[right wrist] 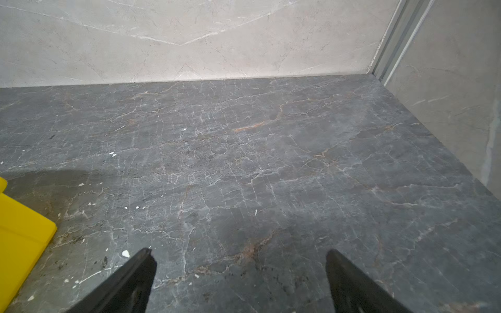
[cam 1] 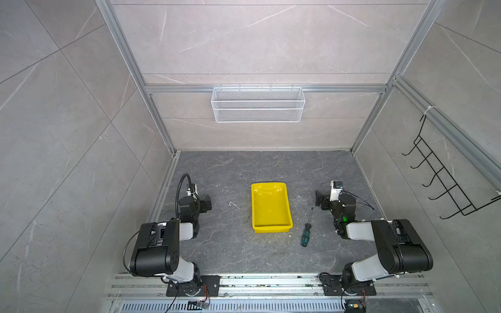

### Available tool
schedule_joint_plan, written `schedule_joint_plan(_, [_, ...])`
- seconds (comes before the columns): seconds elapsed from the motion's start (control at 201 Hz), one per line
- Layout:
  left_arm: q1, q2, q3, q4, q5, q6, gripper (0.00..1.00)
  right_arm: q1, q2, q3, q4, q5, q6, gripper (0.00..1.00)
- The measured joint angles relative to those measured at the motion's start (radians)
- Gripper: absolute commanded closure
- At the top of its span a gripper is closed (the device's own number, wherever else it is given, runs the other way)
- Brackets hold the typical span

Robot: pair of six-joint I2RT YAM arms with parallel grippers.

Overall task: Put the screwdriver in the bin
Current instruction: Pick up the screwdriver from the bottom-center of the table.

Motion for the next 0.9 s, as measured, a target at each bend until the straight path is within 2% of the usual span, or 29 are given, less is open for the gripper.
schedule_joint_plan(0.543, [0.0,0.0,0.0,0.0,-0.001,-0.001,0.0,0.0,0.0,0.0,0.0,0.0,0.0,0.0])
schedule_joint_plan(0.897, [0.0,0.0,-0.002,0.024,-0.05,-0.026,0.0,0.0,0.0,0.0,0.0,0.0,0.0,0.0])
